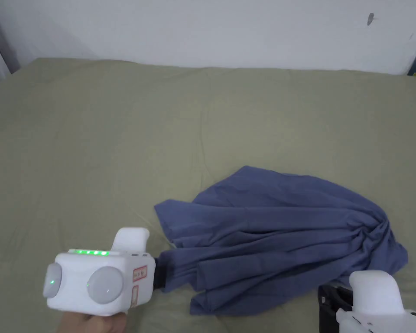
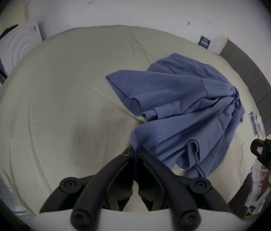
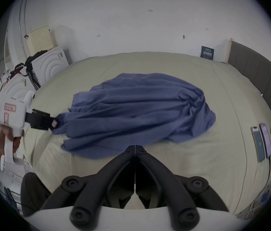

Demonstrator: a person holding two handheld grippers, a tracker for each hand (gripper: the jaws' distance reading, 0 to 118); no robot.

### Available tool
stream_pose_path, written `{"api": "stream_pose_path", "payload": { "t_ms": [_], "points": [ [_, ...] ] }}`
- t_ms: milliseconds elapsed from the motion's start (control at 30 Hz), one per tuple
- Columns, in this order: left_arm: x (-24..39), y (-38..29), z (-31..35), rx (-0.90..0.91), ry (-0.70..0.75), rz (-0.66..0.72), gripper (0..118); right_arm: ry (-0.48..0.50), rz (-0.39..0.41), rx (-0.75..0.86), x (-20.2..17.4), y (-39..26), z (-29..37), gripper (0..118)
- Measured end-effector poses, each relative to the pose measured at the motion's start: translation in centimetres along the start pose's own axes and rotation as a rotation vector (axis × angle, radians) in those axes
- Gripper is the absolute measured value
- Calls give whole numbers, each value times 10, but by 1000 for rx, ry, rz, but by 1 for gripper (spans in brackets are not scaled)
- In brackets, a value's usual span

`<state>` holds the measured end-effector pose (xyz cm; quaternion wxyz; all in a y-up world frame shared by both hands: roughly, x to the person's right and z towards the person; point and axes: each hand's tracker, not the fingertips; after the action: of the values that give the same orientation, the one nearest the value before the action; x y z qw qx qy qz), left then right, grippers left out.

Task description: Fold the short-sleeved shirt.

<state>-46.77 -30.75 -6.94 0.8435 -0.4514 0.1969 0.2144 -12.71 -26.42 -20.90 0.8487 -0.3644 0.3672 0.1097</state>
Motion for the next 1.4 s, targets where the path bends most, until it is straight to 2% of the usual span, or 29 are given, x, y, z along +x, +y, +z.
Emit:
{"api": "stream_pose_path", "payload": {
  "t_ms": [100,267,300,500,533,567,633,667,700,767,800,900,933,967,1033,1067,1100,1133,1167,1200,1233,1300,1400],
  "points": [
    [5,-7,4,-11,-33,31,1,10,73,43,-6,37,-15,0],
    [7,-9,5,-4,-47,22,1,10,269,36,-21,111,-80,0],
    [10,-8,4,-1,-48,26,1,34,295,18,-24,127,-95,0],
    [6,-8,2,-3,-81,56,1,107,357,-62,-53,199,-173,1],
    [5,-8,2,1,-87,62,1,119,375,-74,-58,207,-185,17],
    [8,-8,3,0,-93,62,1,102,400,-103,-64,213,-198,27],
    [8,-9,2,-7,-98,61,1,117,394,-174,-72,222,-226,54],
    [7,-9,1,-10,-103,66,1,158,385,-222,-74,222,-239,113],
    [8,-9,1,-16,-111,70,1,166,385,-218,-77,225,-247,117],
    [7,-10,0,-21,-118,69,1,120,406,-291,-83,221,-254,114],
    [7,-10,0,-22,-120,68,1,126,425,-316,-85,219,-259,114],
    [4,-9,-1,-31,-135,85,1,123,527,-348,-94,209,-274,114],
    [4,-9,-2,-34,-137,83,1,113,561,-376,-98,203,-278,112],
    [3,-9,-3,-35,-132,79,1,119,591,-386,-101,197,-281,103],
    [3,-8,-3,-37,-129,78,1,117,537,-369,-102,196,-283,96],
    [3,-8,-3,-38,-129,76,1,157,487,-407,-100,202,-280,80],
    [5,-7,-2,-42,-126,66,1,221,450,-422,-99,209,-273,53],
    [5,-7,0,-43,-124,63,1,217,477,-389,-93,216,-273,0],
    [6,-7,1,-45,-125,62,1,162,524,-296,-92,219,-266,1],
    [7,-7,5,-49,-125,64,1,156,518,-337,-86,223,-259,1],
    [8,-7,8,-45,-129,70,1,188,486,-346,-78,229,-251,1],
    [12,-5,19,-24,-102,61,1,123,454,-247,-70,231,-214,1],
    [16,3,45,19,-91,58,1,108,361,-153,-38,246,-160,1]
  ]
}}
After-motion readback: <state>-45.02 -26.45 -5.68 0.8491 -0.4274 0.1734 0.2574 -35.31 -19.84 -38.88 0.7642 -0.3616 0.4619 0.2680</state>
